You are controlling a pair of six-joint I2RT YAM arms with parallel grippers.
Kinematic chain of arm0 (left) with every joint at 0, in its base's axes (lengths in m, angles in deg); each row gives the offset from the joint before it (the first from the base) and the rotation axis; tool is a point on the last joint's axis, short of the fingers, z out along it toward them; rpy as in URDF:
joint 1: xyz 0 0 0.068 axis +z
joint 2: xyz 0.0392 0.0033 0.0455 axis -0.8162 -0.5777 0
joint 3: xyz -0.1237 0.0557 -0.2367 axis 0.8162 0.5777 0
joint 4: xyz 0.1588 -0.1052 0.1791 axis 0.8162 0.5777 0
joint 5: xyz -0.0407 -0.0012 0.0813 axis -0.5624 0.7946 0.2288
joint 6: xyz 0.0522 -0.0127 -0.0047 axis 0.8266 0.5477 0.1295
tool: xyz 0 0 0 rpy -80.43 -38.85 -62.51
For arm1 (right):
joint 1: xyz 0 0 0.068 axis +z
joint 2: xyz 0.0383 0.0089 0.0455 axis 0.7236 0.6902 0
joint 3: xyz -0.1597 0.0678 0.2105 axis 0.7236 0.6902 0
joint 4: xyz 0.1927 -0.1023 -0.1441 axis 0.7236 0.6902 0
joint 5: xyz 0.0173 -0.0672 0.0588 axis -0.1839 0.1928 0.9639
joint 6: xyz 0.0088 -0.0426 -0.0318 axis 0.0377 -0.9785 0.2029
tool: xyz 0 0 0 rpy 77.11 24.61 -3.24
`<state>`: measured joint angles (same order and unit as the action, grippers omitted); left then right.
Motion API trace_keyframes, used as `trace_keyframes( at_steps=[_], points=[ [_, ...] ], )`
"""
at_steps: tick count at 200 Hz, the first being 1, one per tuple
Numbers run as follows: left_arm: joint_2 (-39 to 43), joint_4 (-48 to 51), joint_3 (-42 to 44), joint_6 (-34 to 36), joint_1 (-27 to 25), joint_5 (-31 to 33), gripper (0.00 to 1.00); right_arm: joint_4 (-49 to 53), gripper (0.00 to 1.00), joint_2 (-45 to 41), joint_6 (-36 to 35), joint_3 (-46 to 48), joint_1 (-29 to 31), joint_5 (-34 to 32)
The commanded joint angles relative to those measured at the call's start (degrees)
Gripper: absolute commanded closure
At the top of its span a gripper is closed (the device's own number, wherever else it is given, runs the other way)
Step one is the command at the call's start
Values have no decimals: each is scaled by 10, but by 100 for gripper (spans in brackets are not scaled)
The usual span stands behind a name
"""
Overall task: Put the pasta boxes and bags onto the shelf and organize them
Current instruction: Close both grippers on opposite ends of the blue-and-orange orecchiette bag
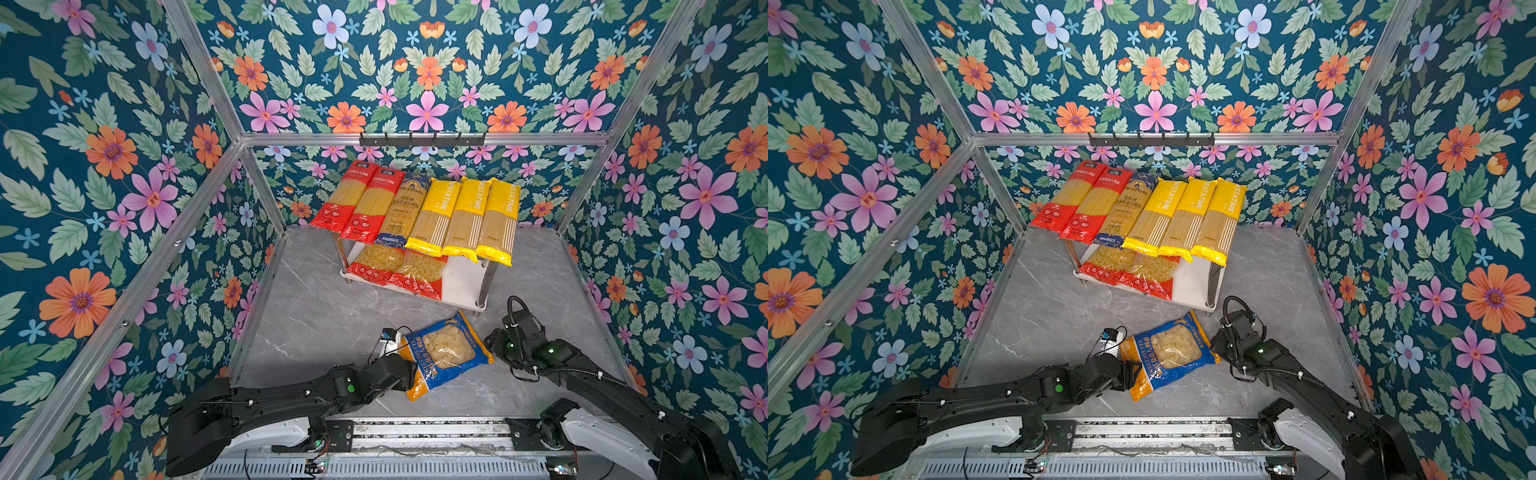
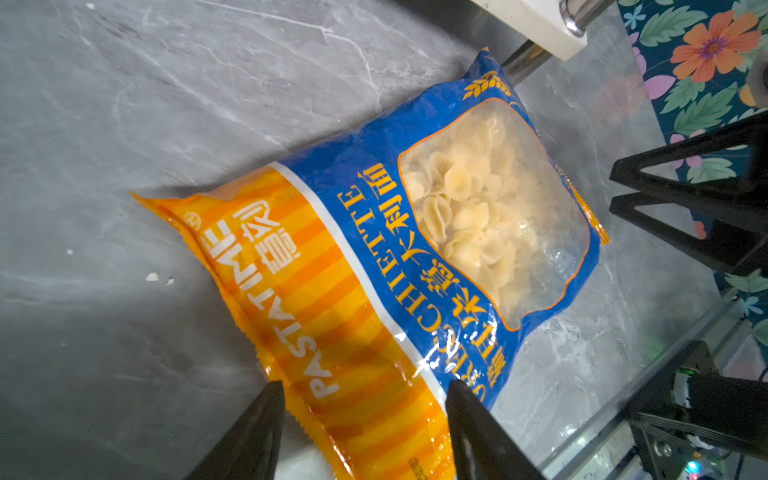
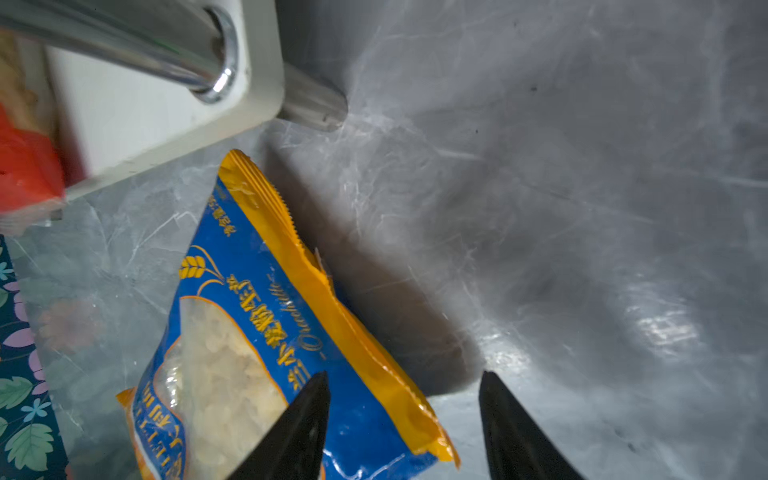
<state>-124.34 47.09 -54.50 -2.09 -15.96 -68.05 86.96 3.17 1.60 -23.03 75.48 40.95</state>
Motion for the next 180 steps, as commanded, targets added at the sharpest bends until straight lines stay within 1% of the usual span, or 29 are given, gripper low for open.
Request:
trace_keyframes(
  at_steps=[1, 42, 55, 87, 121, 151, 162, 180],
  points=[
    [-5, -42, 9, -36, -2, 12, 35, -39, 41, 26, -16, -2, -2, 44],
    [13, -28, 19, -58, 0, 37, 33, -72, 42, 59, -13, 5, -1, 92],
    [22, -30, 24, -62, 10, 39, 33, -77, 42, 62, -7, 8, 1, 103],
    [21, -55, 32, -56, 38, 25, 32, -72, 42, 65, 3, 5, 40, 100],
    [-19, -89, 26, -26, 78, -15, 32, -65, 42, 82, 43, 0, 121, 85],
    [-41, -73, 1, 29, 138, -43, 32, -52, 42, 116, 76, -19, 243, 65],
    [-49, -69, -9, 56, 160, -54, 32, -49, 42, 141, 77, -35, 289, 69],
    [-75, -74, -28, 88, 190, -76, 32, -34, 42, 186, 71, -75, 342, 78]
  ],
)
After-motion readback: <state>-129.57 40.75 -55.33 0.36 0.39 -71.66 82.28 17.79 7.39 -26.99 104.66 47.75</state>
